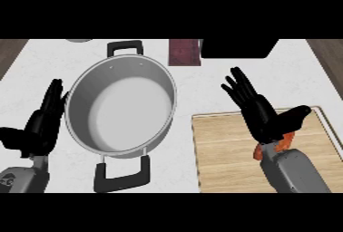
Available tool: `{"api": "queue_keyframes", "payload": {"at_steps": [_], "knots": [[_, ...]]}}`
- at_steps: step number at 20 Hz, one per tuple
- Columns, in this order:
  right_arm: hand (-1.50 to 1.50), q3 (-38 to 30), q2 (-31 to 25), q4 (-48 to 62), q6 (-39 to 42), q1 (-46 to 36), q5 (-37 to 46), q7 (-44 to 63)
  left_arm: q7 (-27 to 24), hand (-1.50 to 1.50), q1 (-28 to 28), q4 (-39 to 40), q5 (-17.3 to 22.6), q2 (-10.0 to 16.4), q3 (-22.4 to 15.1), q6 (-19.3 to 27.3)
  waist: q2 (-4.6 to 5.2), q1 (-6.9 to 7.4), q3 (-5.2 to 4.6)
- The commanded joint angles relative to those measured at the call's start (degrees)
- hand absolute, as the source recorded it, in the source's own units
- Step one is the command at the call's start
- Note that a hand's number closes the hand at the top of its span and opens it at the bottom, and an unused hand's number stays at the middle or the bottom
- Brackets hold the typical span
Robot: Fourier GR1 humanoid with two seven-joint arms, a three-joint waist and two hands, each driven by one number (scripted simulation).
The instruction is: Pick the sweet potato from the tray and place it in the pot
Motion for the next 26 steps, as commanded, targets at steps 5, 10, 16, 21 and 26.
{"api": "queue_keyframes", "payload": {"at_steps": [5,10,16,21,26], "knots": [[1.50,-14.64,-1.56,-2.97,-28.20,4.52,12.18,-6.69,6.22,0.00,5.61,4.85,-6.18,9.51,3.16,4.40,-0.08,-3.53,0.57],[-1.50,-26.50,-4.59,1.34,-49.17,9.64,20.85,-8.71,10.35,0.00,9.25,8.66,-4.99,7.77,3.07,5.62,0.57,-9.09,0.12],[-1.50,-22.54,7.09,-3.25,-70.31,15.03,34.52,-12.71,17.21,0.00,6.17,6.36,-5.99,9.61,1.68,5.87,0.42,-4.29,0.22],[-1.50,-17.04,13.74,-2.39,-72.72,27.00,41.60,-6.72,18.81,0.00,6.44,4.78,-7.84,9.96,-0.09,6.23,0.74,-2.60,0.01],[-1.50,-14.02,13.90,-1.35,-70.21,33.72,43.48,0.81,20.30,0.00,4.76,3.48,-8.97,8.46,-1.74,7.42,1.52,-1.49,-0.20]]}}
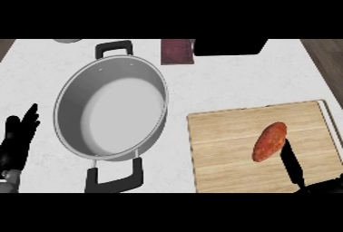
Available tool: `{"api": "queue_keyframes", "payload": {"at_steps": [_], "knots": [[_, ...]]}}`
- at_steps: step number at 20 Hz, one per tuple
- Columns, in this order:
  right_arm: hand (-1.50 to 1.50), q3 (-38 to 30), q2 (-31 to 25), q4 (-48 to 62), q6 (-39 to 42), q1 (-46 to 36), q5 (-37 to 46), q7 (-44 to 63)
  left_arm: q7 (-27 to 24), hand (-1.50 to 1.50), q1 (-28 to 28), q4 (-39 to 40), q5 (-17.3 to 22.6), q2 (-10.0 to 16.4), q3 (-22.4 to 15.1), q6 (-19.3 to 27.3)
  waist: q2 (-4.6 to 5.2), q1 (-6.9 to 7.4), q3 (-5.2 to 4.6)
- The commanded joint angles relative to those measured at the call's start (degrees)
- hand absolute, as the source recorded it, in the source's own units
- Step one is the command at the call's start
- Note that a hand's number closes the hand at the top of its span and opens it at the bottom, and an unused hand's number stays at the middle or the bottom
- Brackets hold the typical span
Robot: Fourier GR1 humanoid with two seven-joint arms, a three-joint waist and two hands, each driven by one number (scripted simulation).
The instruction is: Pick the sweet potato from the tray and place it in the pot
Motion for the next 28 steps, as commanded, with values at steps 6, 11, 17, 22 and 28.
{"api": "queue_keyframes", "payload": {"at_steps": [6,11,17,22,28], "knots": [[-1.50,8.14,2.23,1.80,4.39,12.59,3.08,13.20,3.55,0.00,-2.69,-2.38,-1.10,0.71,-1.53,-0.32,1.52,2.74,0.46],[-1.50,11.86,2.21,-2.26,9.36,14.73,5.83,19.80,4.79,0.00,-4.28,-2.74,-1.34,0.54,-1.96,-0.38,1.85,4.05,0.33],[-1.50,11.58,2.24,-6.76,11.96,18.21,11.14,29.90,6.01,0.00,-5.88,-3.87,-1.55,-0.26,-2.63,-0.13,2.06,4.43,0.33],[-1.50,11.14,2.26,-11.59,16.61,20.22,18.34,39.69,7.39,0.00,-5.59,-4.72,-3.00,-0.19,-3.85,0.37,1.66,4.92,0.53],[-1.50,10.32,2.28,-17.38,24.81,17.10,30.03,54.60,8.85,0.00,-6.49,-4.26,-3.04,-1.07,-3.85,0.78,1.49,5.00,0.64]]}}
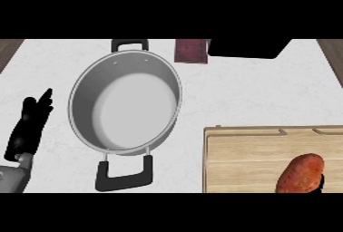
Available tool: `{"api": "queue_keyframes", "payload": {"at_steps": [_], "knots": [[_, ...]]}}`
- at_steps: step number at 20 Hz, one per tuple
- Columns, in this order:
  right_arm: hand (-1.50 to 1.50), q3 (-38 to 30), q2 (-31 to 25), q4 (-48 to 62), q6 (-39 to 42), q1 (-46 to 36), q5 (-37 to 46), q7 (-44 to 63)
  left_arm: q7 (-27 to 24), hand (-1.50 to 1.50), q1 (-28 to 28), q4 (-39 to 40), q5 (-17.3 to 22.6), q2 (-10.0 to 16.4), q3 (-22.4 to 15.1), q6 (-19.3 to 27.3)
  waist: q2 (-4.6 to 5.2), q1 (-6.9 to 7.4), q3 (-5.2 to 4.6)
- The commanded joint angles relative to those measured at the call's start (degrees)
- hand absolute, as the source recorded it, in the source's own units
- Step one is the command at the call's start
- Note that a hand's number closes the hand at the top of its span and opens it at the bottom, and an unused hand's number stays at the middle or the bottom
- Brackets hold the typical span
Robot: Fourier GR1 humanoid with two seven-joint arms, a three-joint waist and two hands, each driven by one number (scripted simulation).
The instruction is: Pick the sweet potato from the tray and place it in the pot
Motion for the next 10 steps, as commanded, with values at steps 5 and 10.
{"api": "queue_keyframes", "payload": {"at_steps": [5,10], "knots": [[-1.50,0.09,1.14,-7.52,16.93,-7.99,19.42,25.42,3.63,0.00,-1.62,-0.92,-0.26,0.38,0.04,-0.56,-0.28,-0.41,1.28],[-1.50,2.40,1.17,-10.36,28.48,-16.43,30.65,39.65,0.77,0.00,1.19,0.10,-0.16,-0.46,1.21,-0.70,-0.77,-1.15,1.42]]}}
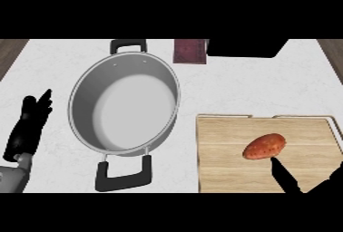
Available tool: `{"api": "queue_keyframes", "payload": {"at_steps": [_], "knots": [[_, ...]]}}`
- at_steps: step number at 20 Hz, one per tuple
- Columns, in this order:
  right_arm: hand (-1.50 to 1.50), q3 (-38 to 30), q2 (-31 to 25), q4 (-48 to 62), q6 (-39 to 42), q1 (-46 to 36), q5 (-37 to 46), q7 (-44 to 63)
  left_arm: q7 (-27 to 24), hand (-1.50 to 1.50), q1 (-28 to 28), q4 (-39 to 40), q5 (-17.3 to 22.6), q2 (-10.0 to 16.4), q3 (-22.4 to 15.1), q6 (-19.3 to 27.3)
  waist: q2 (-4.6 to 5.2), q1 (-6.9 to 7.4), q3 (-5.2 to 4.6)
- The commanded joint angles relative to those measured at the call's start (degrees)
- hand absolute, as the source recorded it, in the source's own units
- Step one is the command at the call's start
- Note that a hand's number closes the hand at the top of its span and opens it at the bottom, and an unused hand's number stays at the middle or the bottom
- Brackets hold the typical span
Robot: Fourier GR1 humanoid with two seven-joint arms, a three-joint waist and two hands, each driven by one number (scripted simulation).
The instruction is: Pick the sweet potato from the tray and place it in the pot
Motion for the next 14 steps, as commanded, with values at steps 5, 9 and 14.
{"api": "queue_keyframes", "payload": {"at_steps": [5,9,14], "knots": [[-1.50,1.34,-0.01,1.90,10.92,-11.78,5.13,19.13,-2.72,0.00,1.27,2.43,-0.95,-2.56,0.25,0.19,-0.21,-1.11,0.33],[-1.50,0.28,-0.01,3.31,11.20,-13.43,2.51,19.18,-1.23,0.00,2.46,-0.78,0.27,0.56,2.29,-2.22,-0.45,-0.69,0.39],[-1.50,-0.22,-0.01,6.85,11.07,-16.00,2.51,19.17,0.30,0.00,1.71,-0.77,-2.06,-2.38,0.96,0.11,-0.45,-1.10,0.42]]}}
